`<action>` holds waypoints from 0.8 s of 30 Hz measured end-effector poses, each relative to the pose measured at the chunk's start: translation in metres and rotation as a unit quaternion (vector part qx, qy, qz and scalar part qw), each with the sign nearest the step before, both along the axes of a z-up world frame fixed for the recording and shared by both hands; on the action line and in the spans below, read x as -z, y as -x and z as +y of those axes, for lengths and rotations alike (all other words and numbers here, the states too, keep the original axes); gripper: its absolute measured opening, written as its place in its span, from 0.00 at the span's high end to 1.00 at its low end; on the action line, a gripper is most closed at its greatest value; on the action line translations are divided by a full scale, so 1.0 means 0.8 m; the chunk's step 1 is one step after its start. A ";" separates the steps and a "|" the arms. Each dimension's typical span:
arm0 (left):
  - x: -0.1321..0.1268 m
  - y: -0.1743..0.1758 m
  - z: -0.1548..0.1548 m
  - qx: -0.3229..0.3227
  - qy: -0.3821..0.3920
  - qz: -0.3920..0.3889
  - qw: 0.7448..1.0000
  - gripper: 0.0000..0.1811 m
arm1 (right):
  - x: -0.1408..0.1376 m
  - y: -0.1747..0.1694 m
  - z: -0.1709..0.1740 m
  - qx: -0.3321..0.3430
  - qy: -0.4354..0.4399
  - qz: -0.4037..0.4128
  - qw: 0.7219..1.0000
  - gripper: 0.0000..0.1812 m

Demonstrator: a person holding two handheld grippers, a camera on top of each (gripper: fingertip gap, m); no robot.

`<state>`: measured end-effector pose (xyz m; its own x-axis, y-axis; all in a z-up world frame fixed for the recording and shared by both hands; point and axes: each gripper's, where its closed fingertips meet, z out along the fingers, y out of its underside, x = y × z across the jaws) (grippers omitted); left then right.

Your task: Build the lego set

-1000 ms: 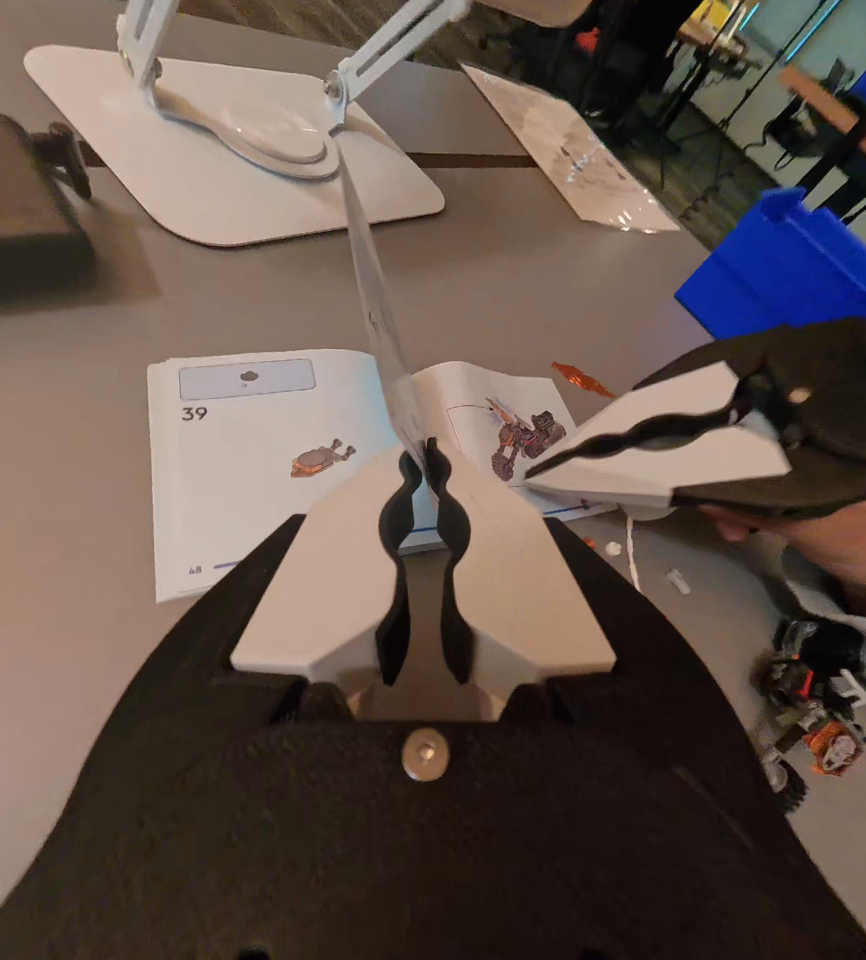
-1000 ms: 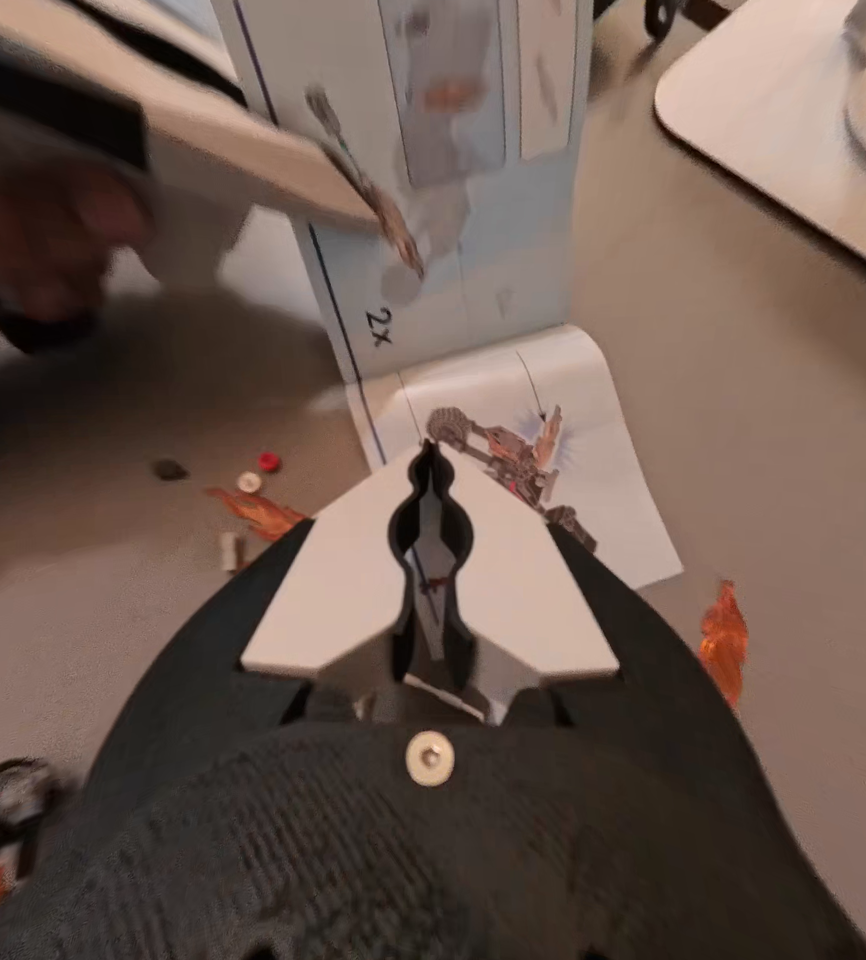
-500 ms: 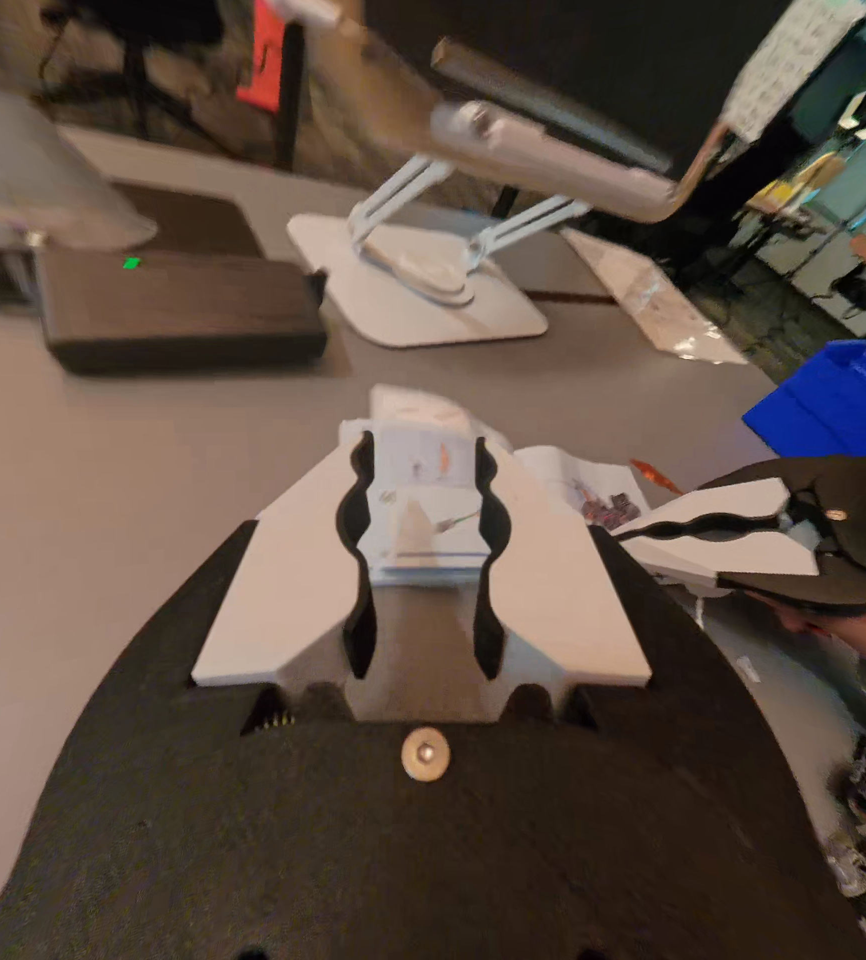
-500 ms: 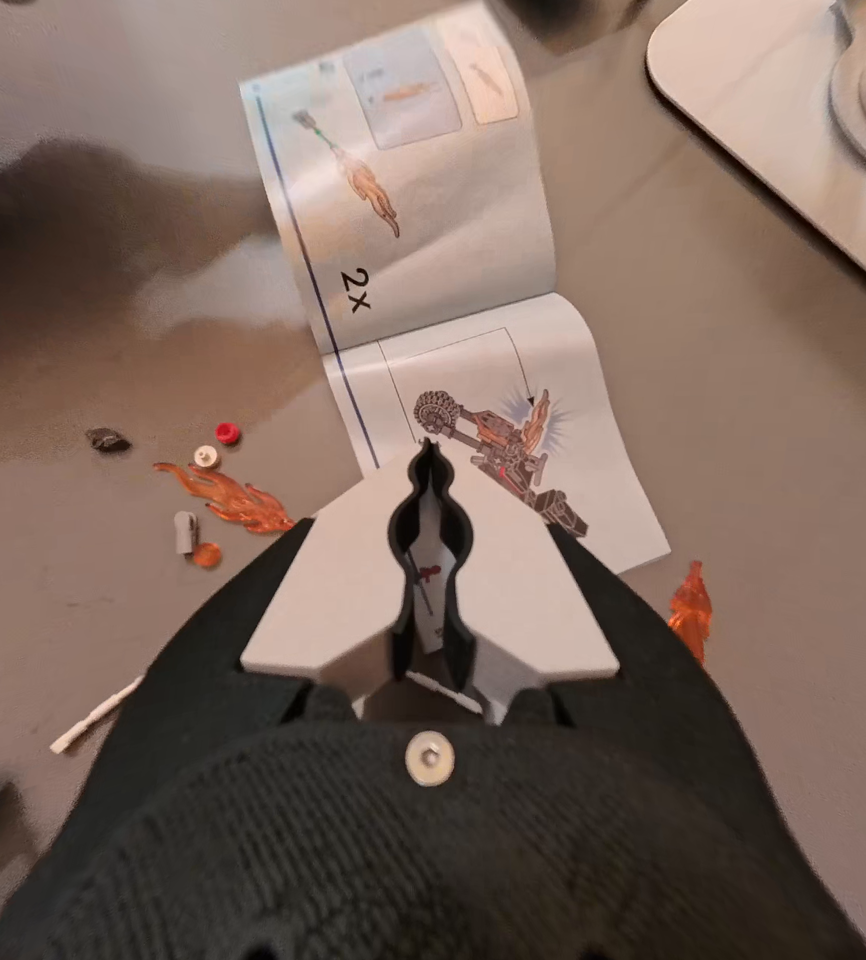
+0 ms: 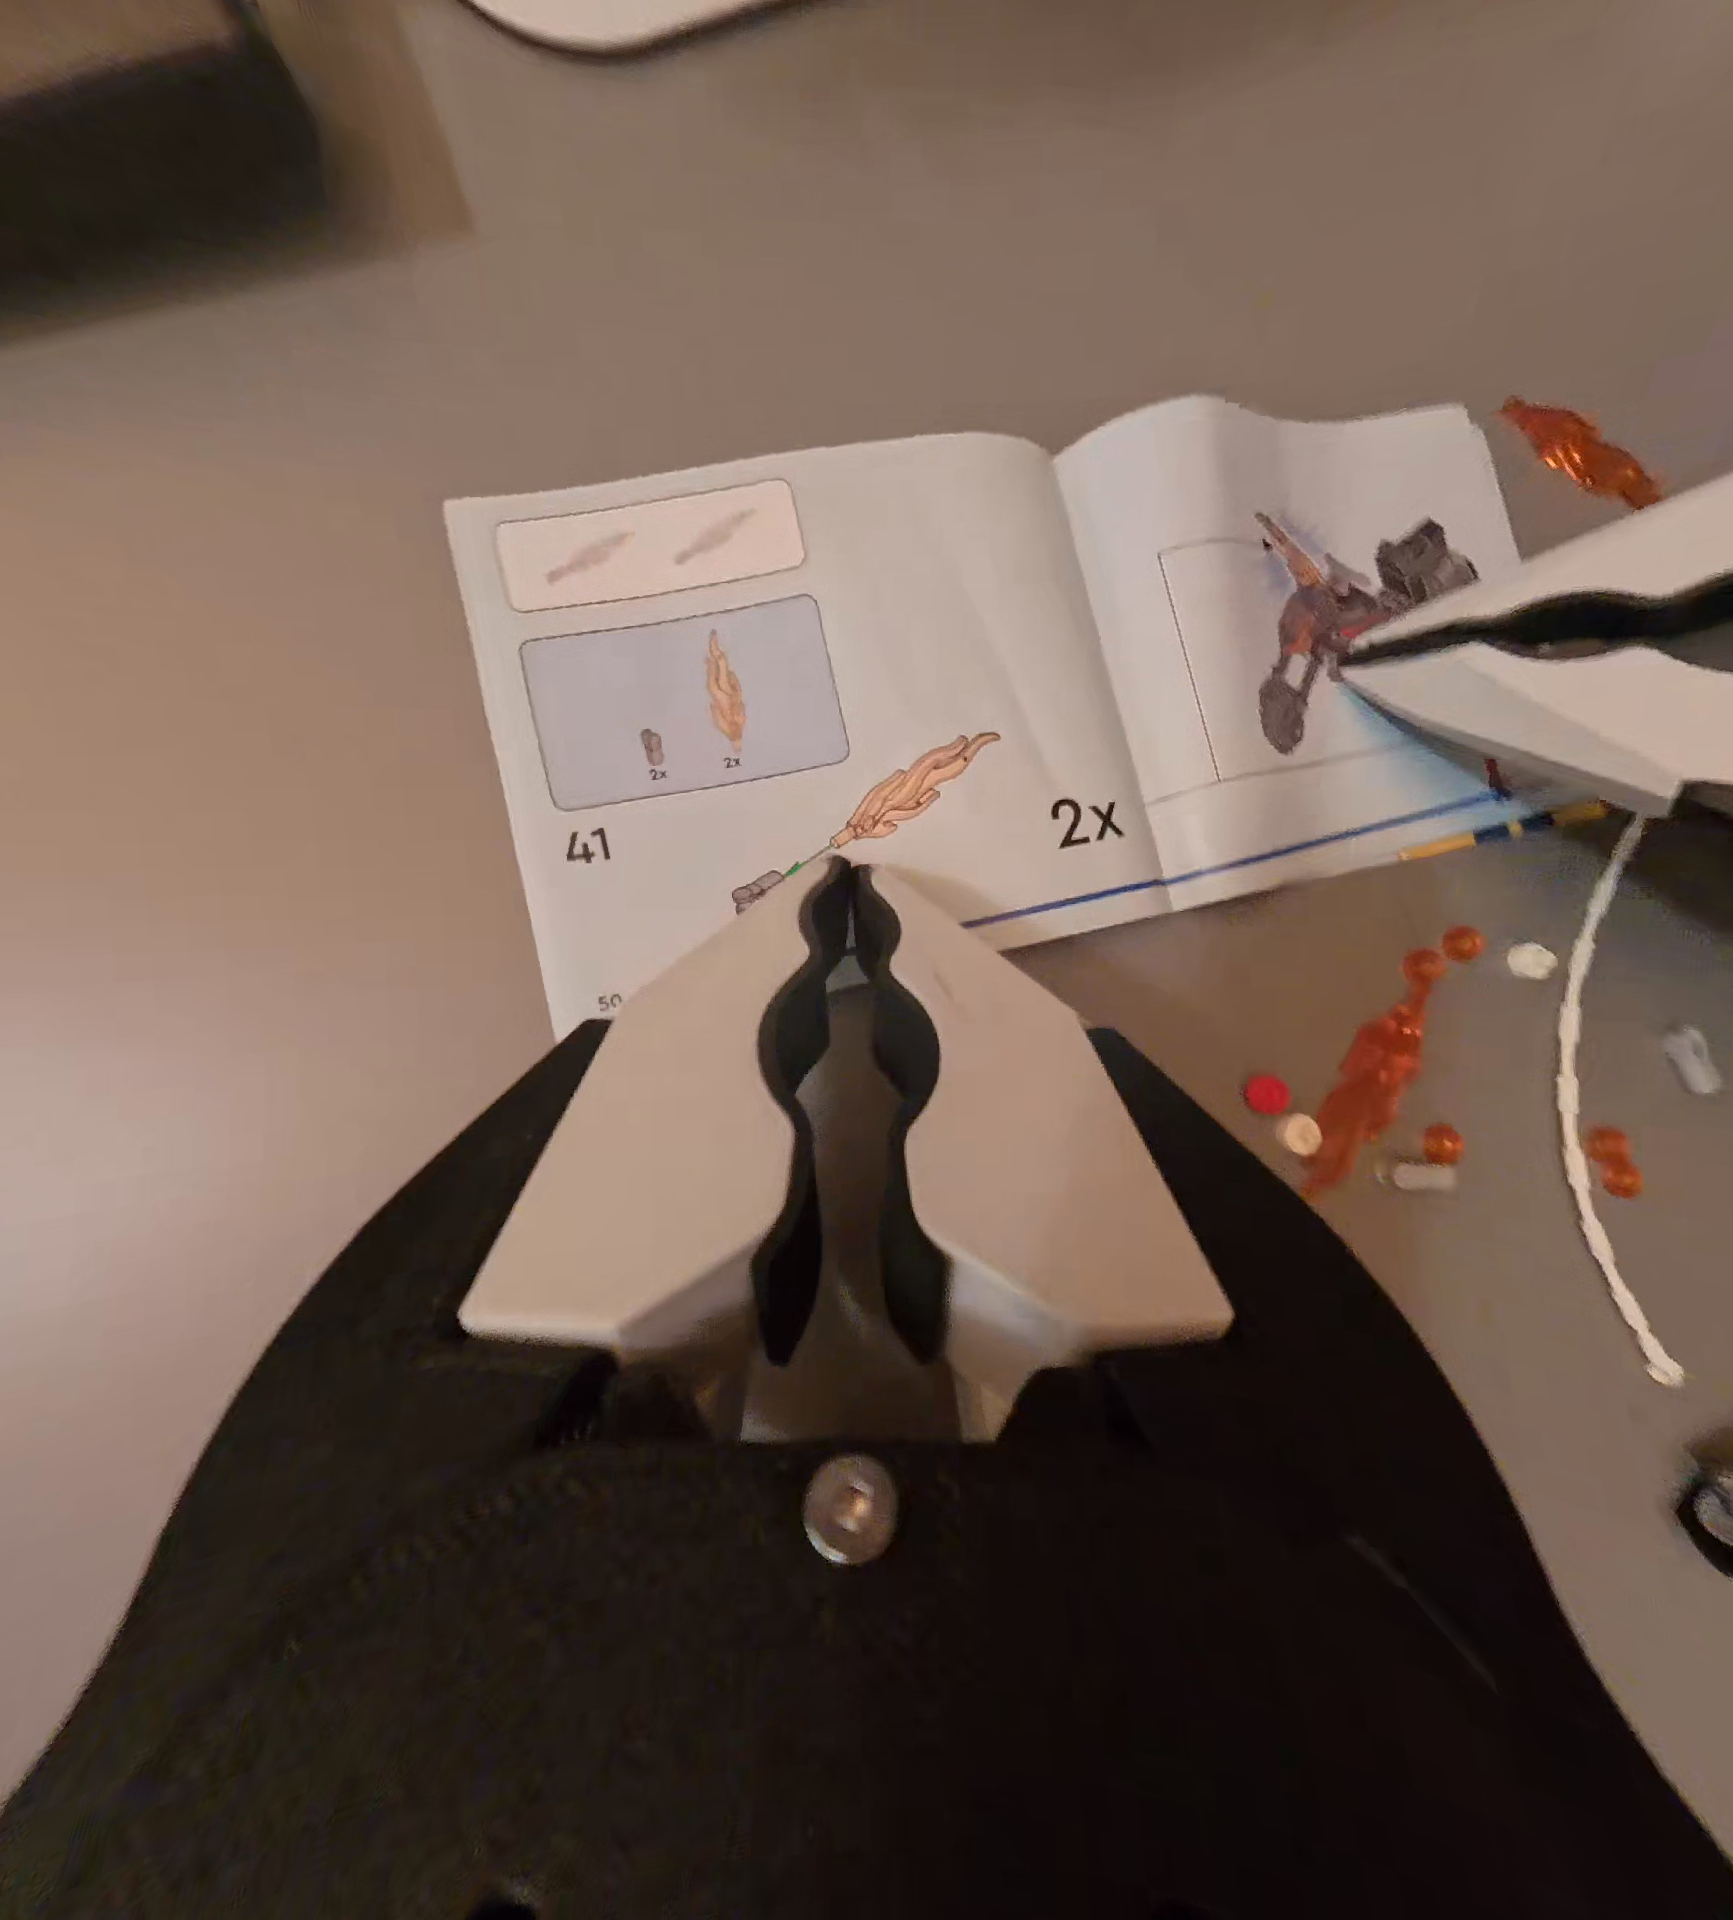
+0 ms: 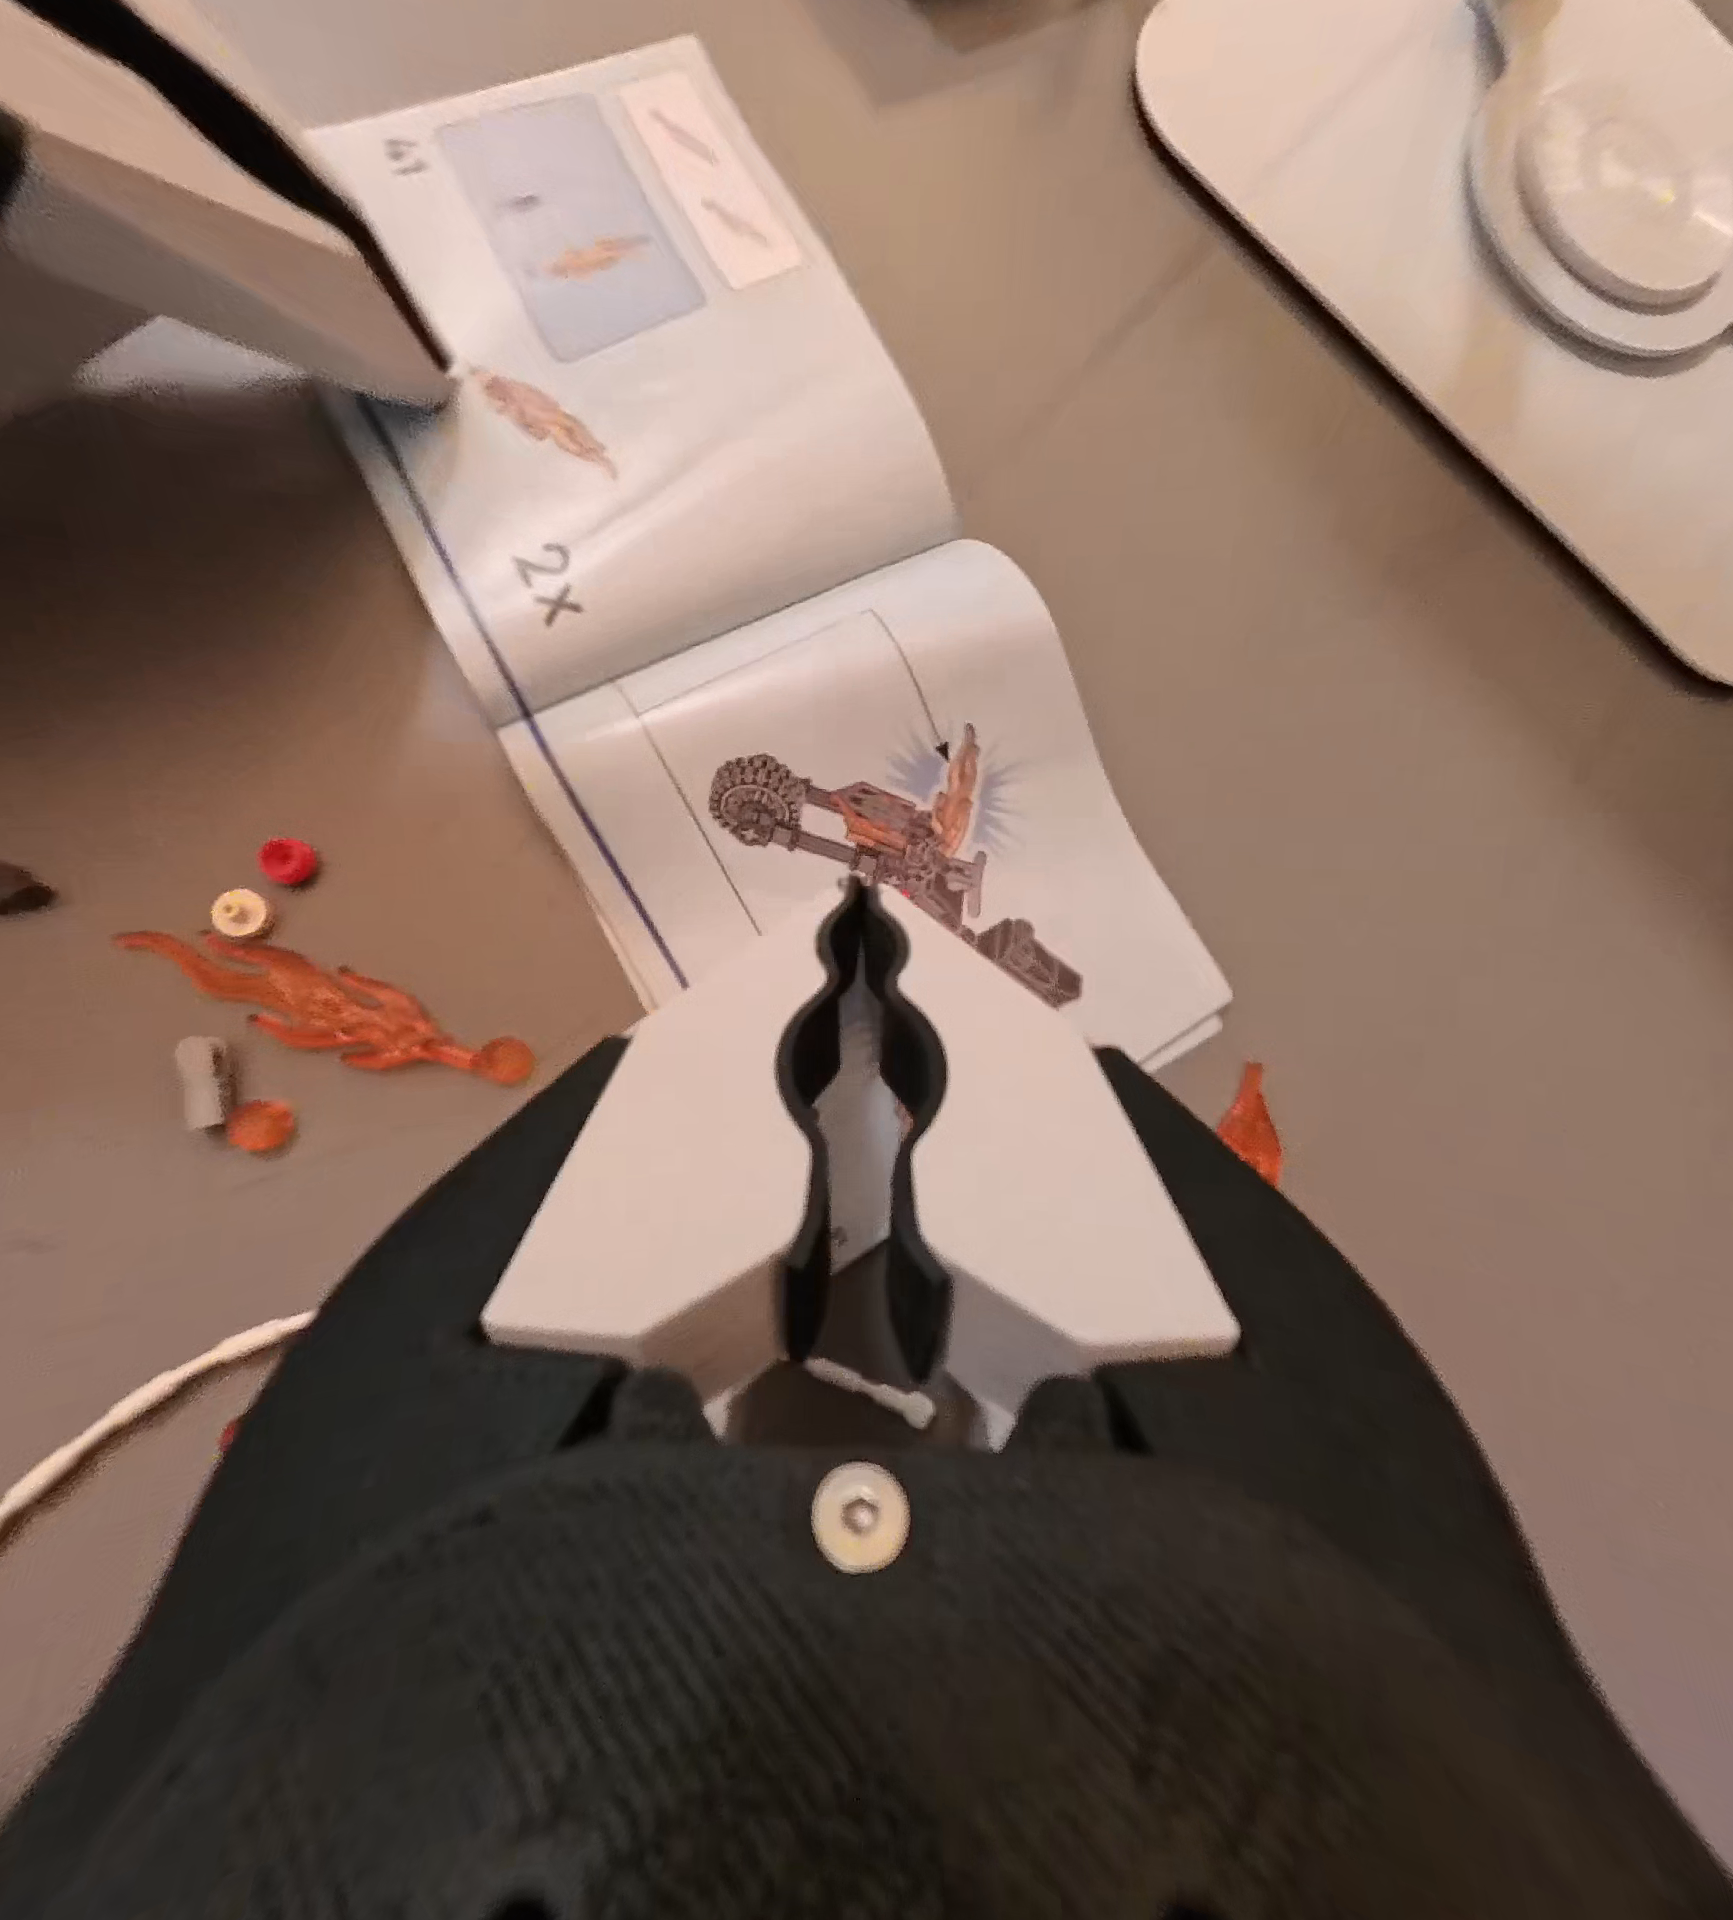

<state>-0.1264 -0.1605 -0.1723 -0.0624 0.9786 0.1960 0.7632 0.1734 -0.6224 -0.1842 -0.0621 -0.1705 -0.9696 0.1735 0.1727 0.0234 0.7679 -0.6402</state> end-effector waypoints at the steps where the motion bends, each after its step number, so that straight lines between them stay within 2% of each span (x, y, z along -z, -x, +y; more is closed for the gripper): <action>1: 0.000 -0.004 0.004 0.002 -0.005 -0.011 1.000 1.00 | 0.000 0.002 0.000 0.003 0.002 0.002 1.000 1.00; 8: -0.001 -0.025 0.030 0.034 -0.011 -0.051 0.998 0.99 | -0.002 0.027 0.007 0.033 -0.019 0.068 0.997 1.00; 11: -0.014 -0.023 0.041 0.053 -0.019 -0.004 0.998 0.86 | -0.023 0.033 0.008 0.041 0.009 0.103 0.994 1.00; 12: -0.024 -0.020 0.036 0.049 -0.007 0.027 0.998 0.85 | -0.036 0.030 0.006 0.039 0.034 0.103 0.993 1.00; 15: -0.064 -0.015 0.010 0.019 0.030 0.120 0.992 0.83 | -0.079 0.009 -0.006 0.020 0.138 0.066 0.988 1.00; 18: -0.093 -0.019 -0.007 -0.001 0.015 0.179 0.984 0.82 | -0.113 -0.017 -0.012 -0.016 0.232 0.012 0.972 1.00; 24: -0.098 -0.024 -0.015 0.000 -0.009 0.197 0.980 0.82 | -0.122 -0.037 -0.008 -0.065 0.270 -0.032 0.960 1.00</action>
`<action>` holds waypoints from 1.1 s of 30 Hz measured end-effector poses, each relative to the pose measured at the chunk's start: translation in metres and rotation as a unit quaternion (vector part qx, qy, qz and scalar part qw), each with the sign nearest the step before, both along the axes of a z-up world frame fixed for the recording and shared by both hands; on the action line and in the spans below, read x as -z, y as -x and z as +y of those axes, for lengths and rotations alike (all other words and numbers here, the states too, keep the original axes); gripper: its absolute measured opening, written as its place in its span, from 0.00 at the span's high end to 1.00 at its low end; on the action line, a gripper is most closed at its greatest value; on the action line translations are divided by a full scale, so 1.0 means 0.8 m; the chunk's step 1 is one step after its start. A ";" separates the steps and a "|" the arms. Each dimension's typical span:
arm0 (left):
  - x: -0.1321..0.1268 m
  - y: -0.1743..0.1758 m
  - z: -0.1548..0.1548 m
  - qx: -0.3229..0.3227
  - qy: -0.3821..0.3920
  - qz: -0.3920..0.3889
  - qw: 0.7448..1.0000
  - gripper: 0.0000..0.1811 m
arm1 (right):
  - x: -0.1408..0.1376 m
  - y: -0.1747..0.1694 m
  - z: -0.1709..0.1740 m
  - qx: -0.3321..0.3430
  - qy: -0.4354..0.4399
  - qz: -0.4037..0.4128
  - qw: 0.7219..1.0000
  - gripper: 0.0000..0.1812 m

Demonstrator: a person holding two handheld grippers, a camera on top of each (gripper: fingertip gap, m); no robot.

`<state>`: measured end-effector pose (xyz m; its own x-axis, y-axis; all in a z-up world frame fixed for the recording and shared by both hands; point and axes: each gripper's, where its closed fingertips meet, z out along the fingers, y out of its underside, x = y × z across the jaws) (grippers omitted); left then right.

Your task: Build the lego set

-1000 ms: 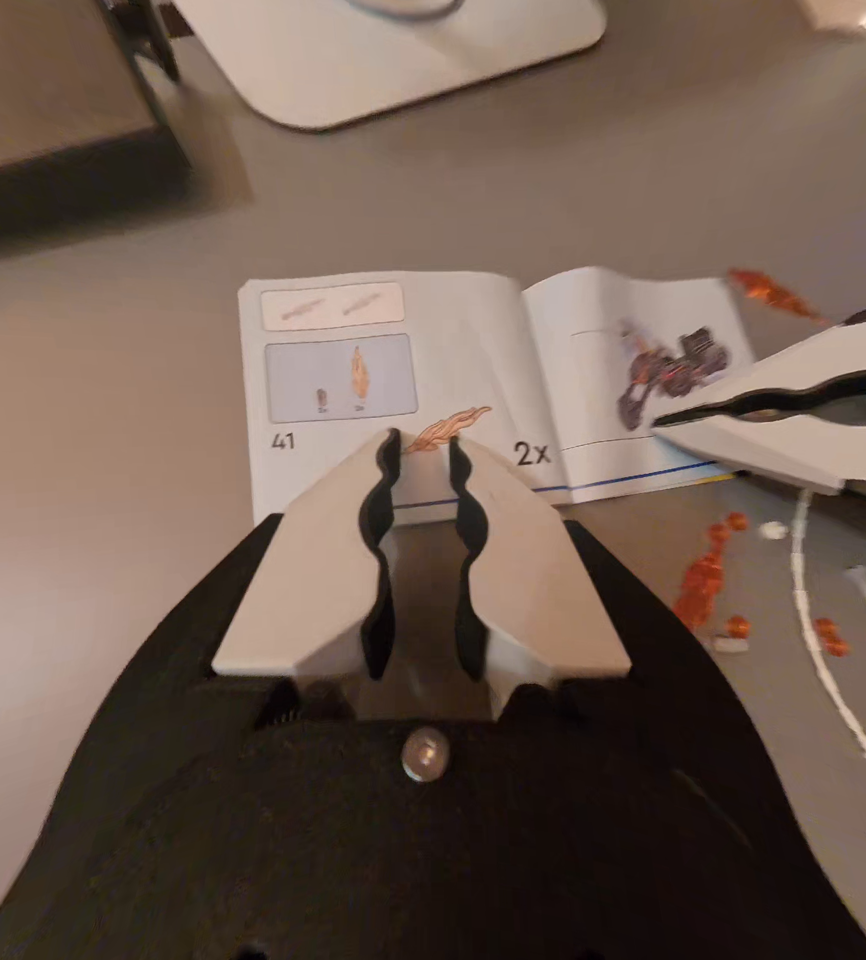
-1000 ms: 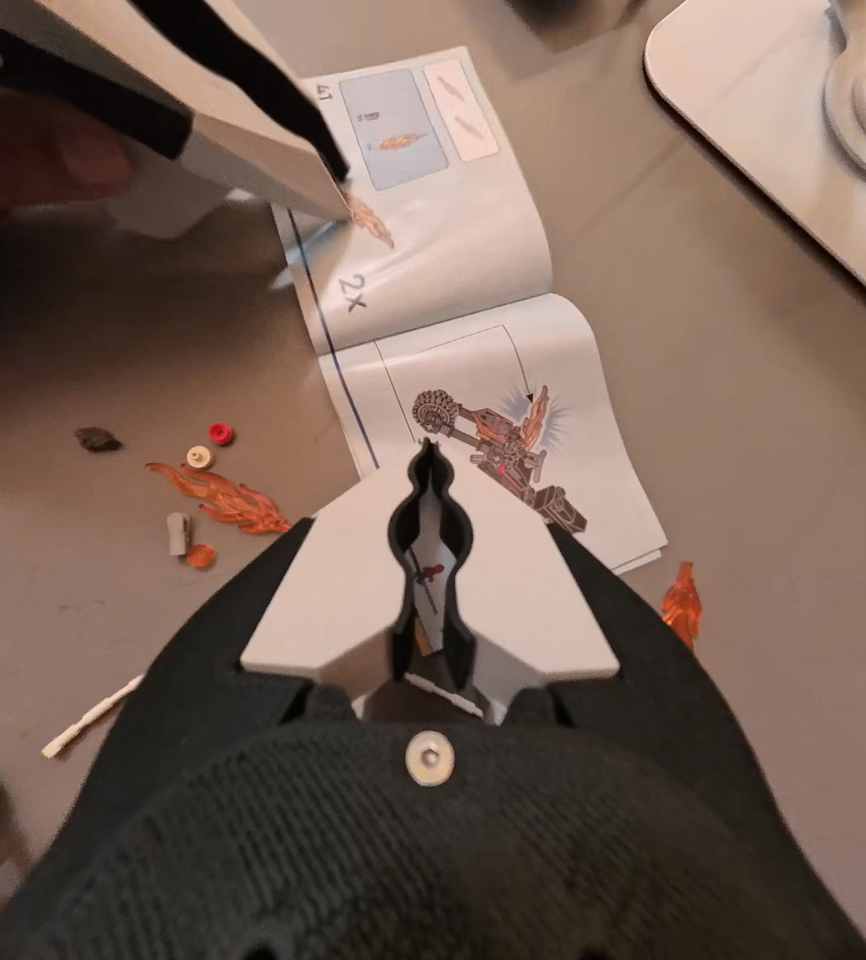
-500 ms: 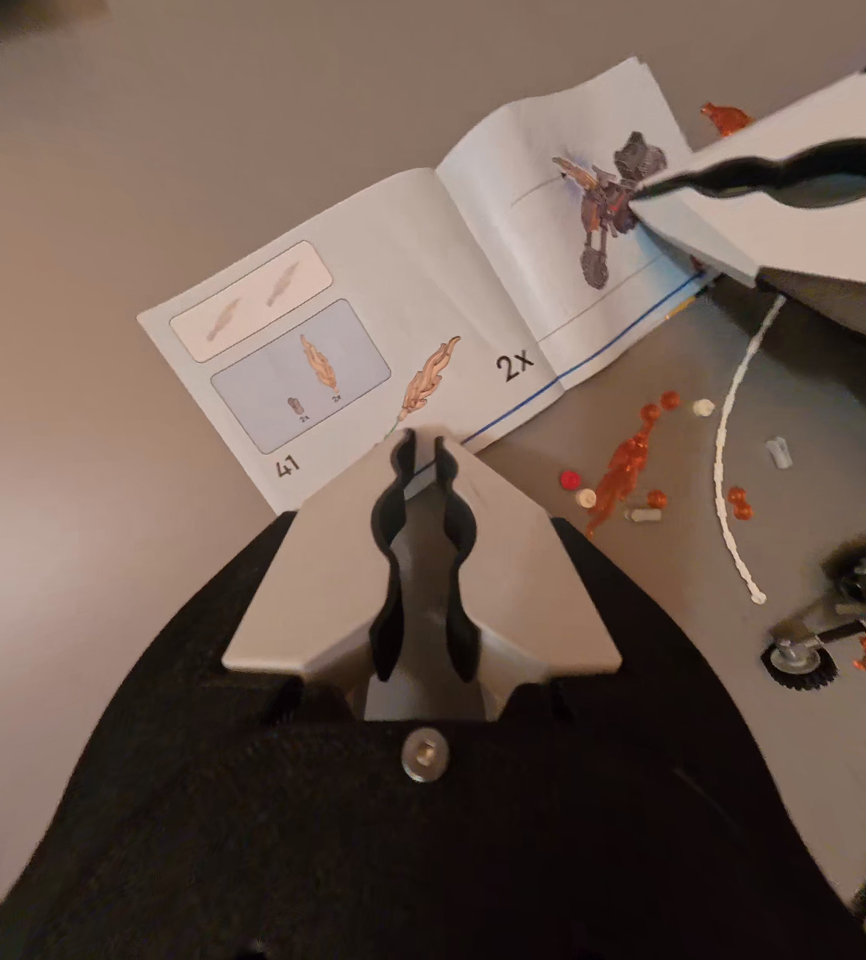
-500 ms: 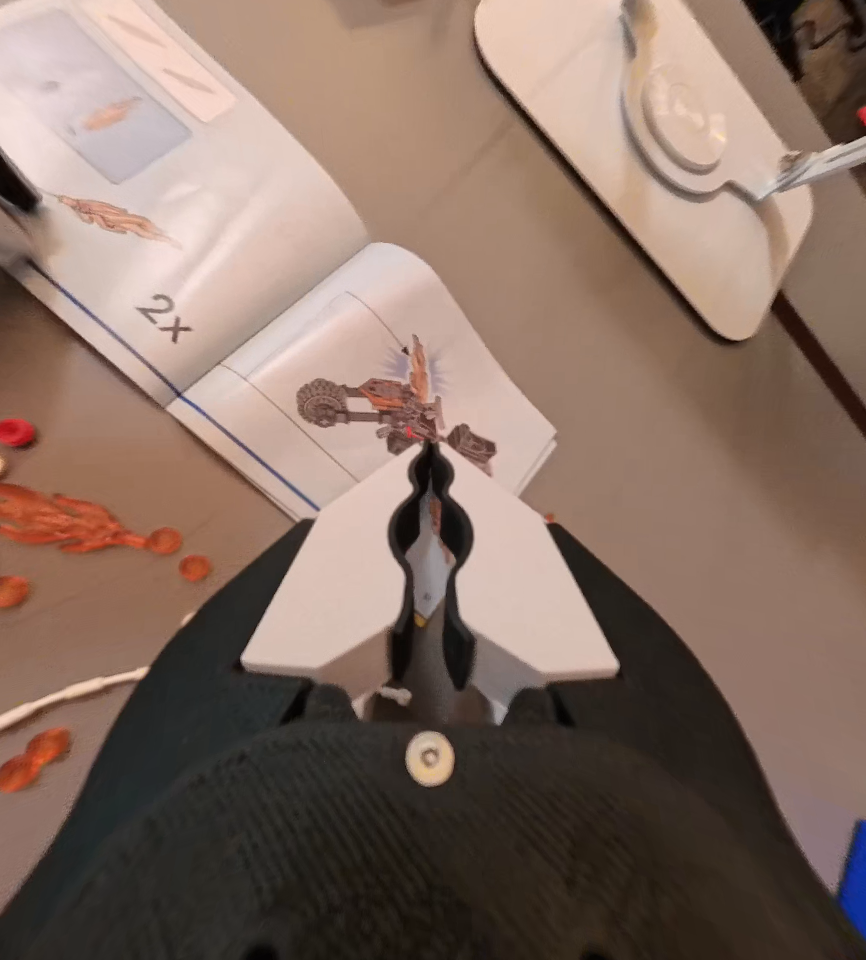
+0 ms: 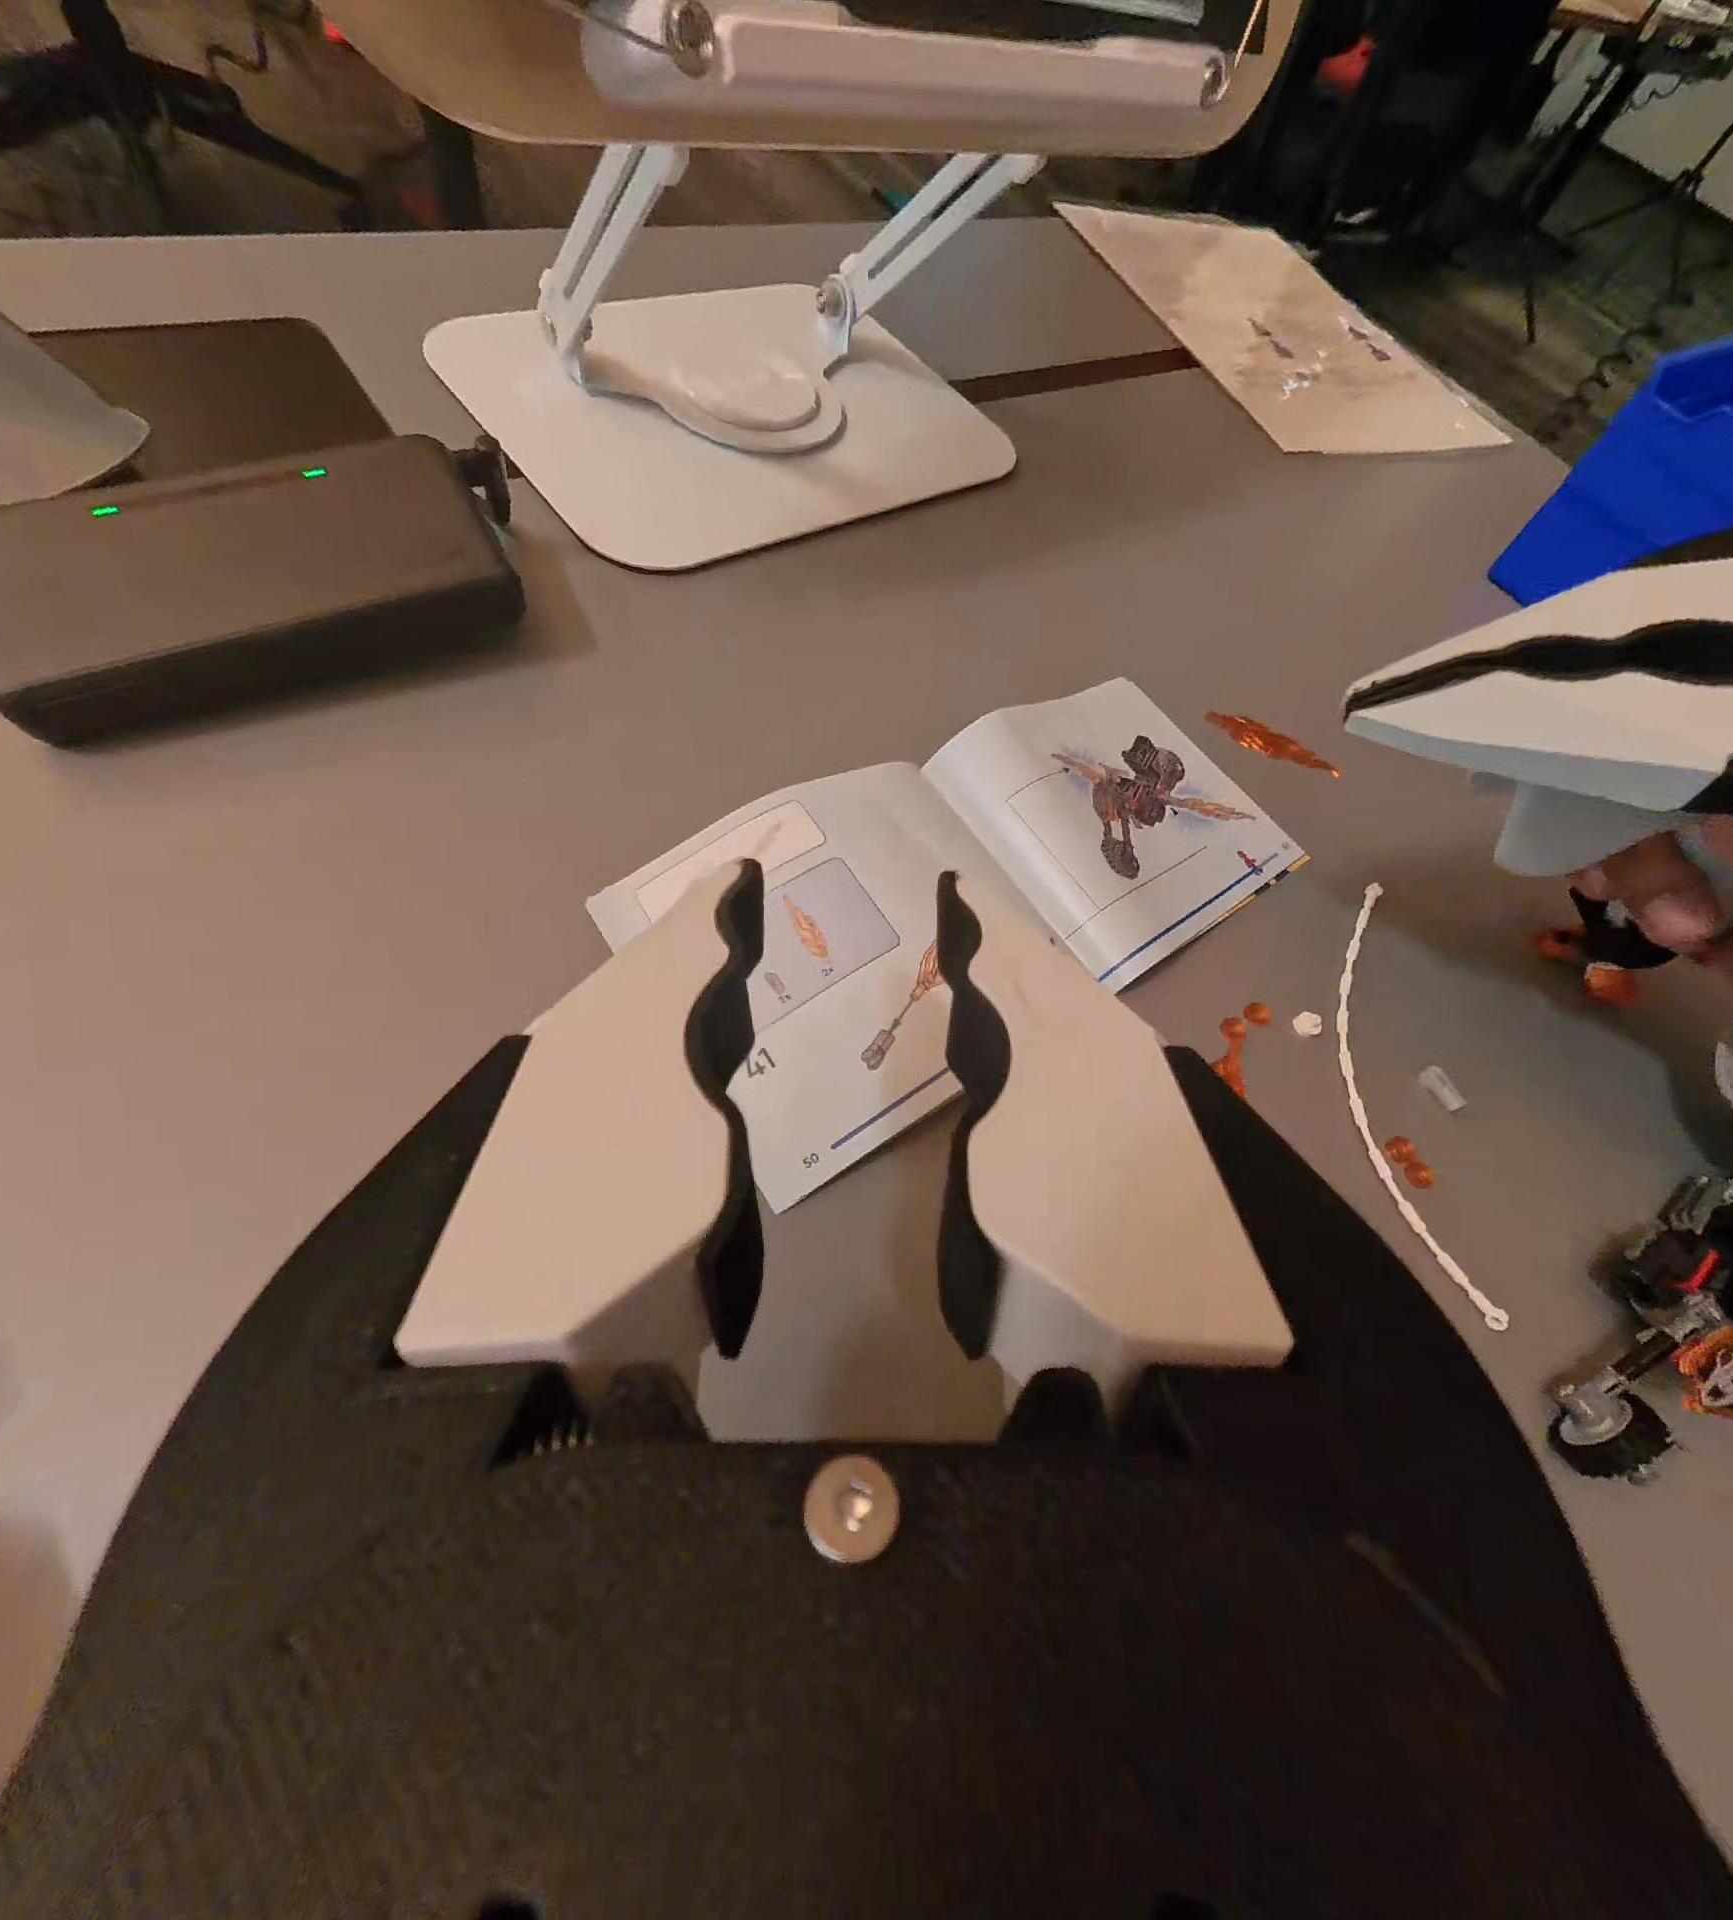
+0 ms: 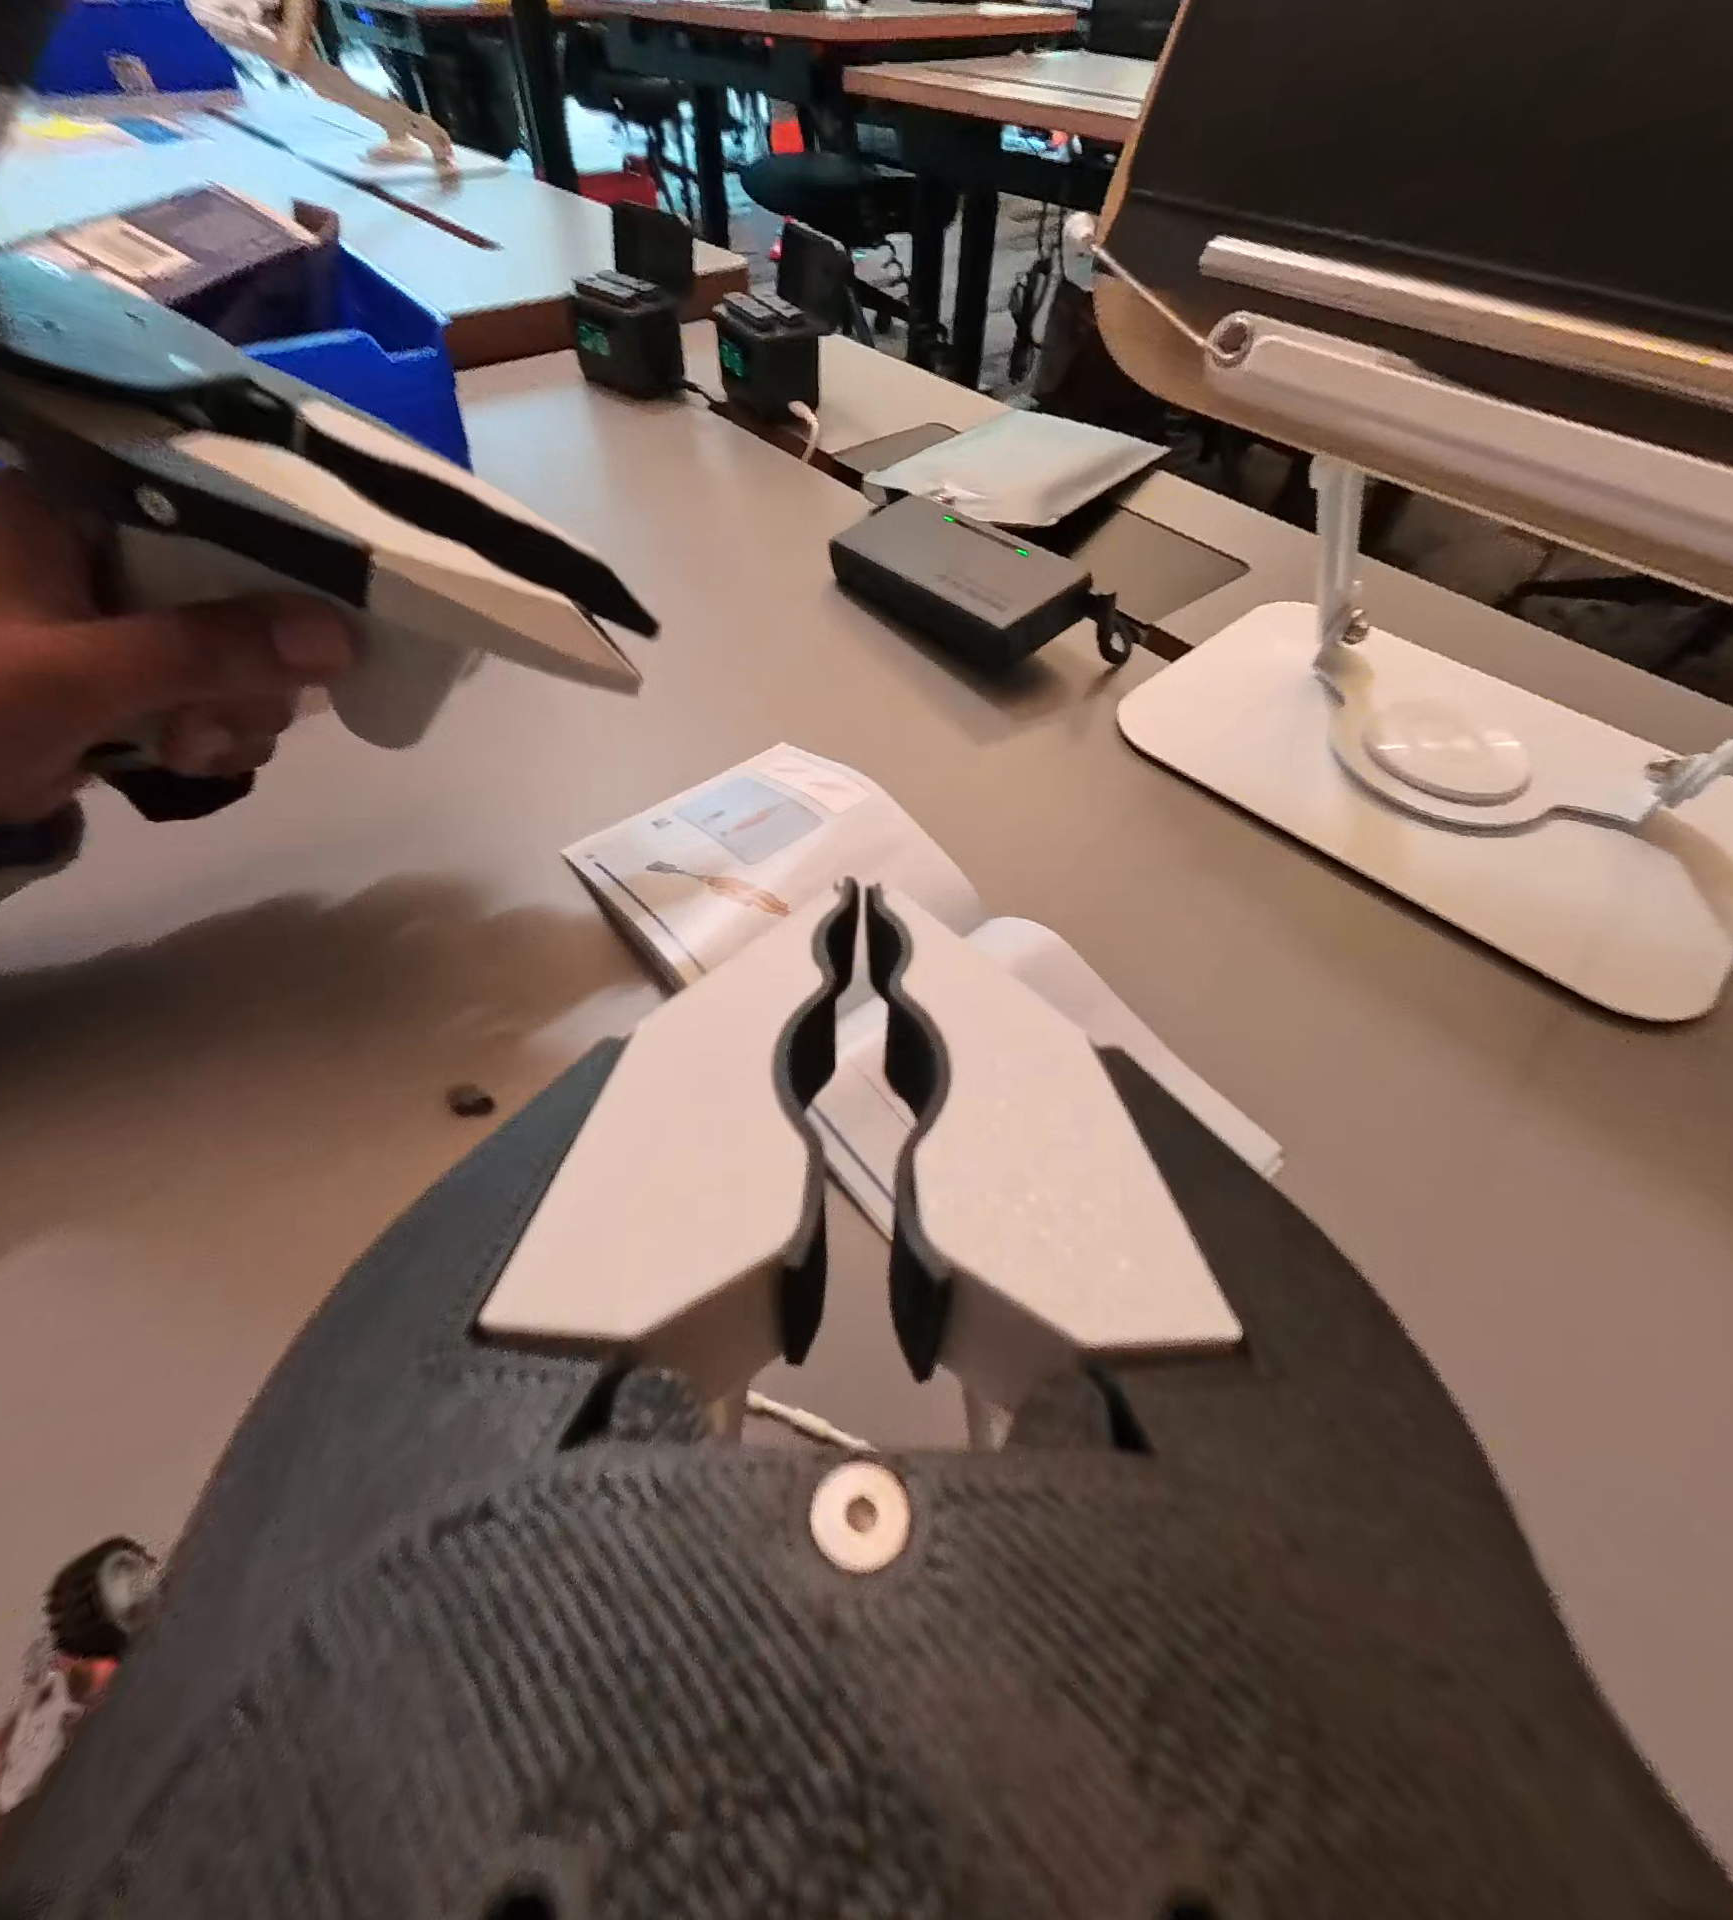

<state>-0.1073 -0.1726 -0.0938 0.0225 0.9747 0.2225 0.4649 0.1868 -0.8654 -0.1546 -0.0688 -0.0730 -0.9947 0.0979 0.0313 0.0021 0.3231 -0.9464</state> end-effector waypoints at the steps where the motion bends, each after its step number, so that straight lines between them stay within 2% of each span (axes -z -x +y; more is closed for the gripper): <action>1: 0.003 0.000 0.002 0.005 0.003 -0.005 1.000 0.82 | -0.003 -0.003 0.000 -0.007 0.009 -0.011 1.000 1.00; 6: 0.018 0.001 0.017 0.034 0.028 -0.031 0.999 0.82 | -0.022 -0.020 0.002 -0.047 0.054 -0.081 0.994 0.99; 12: 0.023 0.002 0.033 0.063 0.039 -0.038 0.997 0.84 | -0.018 -0.026 0.005 -0.060 0.037 -0.081 0.994 0.97; 16: 0.019 0.003 0.031 0.059 0.035 -0.028 0.997 0.84 | 0.032 -0.076 0.009 -0.165 -0.099 -0.126 0.973 0.84; 17: 0.016 0.002 0.030 0.058 0.030 -0.022 0.998 0.84 | 0.045 -0.082 0.010 -0.174 -0.128 -0.127 0.968 0.84; 21: 0.005 0.000 0.022 0.051 0.009 0.000 0.999 0.85 | 0.085 -0.077 0.013 -0.157 -0.204 -0.070 0.964 0.86; 25: 0.008 -0.009 -0.010 0.019 0.018 -0.005 1.000 0.85 | 0.113 -0.064 0.019 -0.136 -0.257 -0.026 0.956 0.86; 29: 0.006 -0.016 -0.029 -0.001 0.010 0.000 1.000 0.85 | 0.121 -0.066 0.020 -0.144 -0.264 -0.028 0.953 0.85; 33: 0.012 -0.016 -0.028 0.001 0.028 -0.014 1.000 0.84 | 0.122 -0.065 0.022 -0.143 -0.268 -0.024 0.952 0.88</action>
